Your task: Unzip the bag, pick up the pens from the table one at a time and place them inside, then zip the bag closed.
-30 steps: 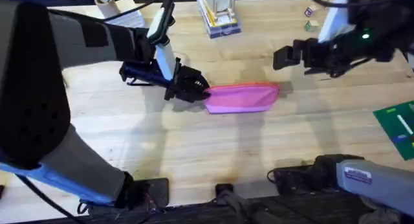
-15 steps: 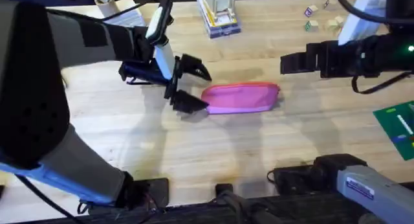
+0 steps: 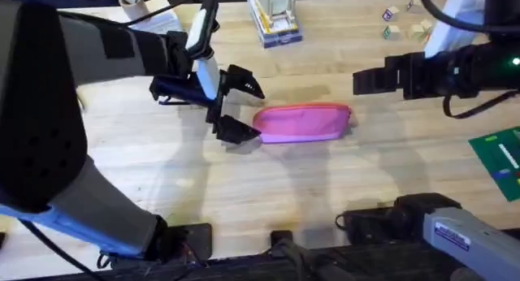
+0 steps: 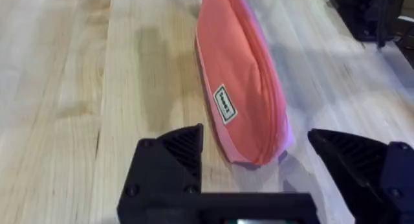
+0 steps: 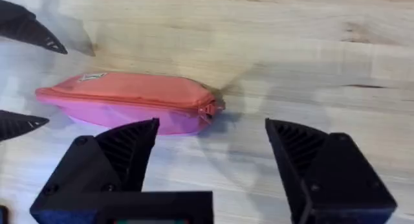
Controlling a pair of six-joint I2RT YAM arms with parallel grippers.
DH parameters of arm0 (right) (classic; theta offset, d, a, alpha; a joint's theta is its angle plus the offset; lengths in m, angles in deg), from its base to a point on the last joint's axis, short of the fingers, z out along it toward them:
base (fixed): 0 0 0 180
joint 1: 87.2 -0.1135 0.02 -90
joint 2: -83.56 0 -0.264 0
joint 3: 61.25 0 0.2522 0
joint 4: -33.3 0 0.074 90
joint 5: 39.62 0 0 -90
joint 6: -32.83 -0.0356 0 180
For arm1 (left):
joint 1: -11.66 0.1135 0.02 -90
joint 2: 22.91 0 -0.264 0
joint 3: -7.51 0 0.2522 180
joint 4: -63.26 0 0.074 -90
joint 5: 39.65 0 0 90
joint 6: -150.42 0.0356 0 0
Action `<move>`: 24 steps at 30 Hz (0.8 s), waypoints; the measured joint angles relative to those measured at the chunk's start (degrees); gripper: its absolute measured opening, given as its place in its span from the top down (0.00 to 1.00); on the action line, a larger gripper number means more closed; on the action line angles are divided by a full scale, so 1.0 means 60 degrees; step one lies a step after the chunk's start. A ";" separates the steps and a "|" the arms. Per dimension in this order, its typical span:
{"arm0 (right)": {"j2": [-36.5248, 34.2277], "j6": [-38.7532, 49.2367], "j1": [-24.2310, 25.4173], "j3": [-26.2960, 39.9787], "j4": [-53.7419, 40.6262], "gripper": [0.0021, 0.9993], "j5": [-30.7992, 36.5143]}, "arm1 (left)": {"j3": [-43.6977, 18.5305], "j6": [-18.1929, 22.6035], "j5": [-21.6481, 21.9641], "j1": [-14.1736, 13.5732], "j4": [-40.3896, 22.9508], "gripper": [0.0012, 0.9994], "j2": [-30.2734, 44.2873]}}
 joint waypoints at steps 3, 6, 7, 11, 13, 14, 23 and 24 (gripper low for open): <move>0.0128 0.0146 0.0000 0.0000 0.0003 0.00 0.0029 | -0.0006 -0.0444 0.0425 0.0000 -0.0007 0.00 -0.0248; 0.0333 0.0373 0.0000 0.0000 0.0000 0.00 0.0062 | -0.0050 -0.1228 0.1117 0.0000 -0.0022 0.00 -0.1024; 0.0406 0.0438 0.0000 0.0000 -0.0004 0.00 0.0065 | -0.0086 -0.1480 0.1338 0.0000 -0.0028 0.00 -0.1335; 0.0636 0.0583 0.0000 0.0000 -0.0004 0.00 0.0069 | -0.0266 -0.2584 0.2220 0.0000 -0.0036 0.00 -0.2747; 0.0748 0.0614 0.0000 0.0000 -0.0011 0.00 0.0073 | -0.0374 -0.3279 0.2688 0.0000 -0.0036 0.00 -0.3444; 0.0809 0.0617 0.0000 0.0000 -0.0011 0.00 0.0073 | -0.0435 -0.3711 0.2942 0.0000 -0.0036 0.00 -0.3797; 0.1798 0.0618 0.0000 0.0000 -0.0029 0.00 0.0098 | -0.0509 -0.9017 0.5690 0.0000 -0.0007 0.00 -0.6730; 0.1897 0.0618 0.0000 0.0000 -0.0028 0.00 0.0098 | -0.0509 -0.9471 0.5948 0.0000 0.0018 0.00 -0.6961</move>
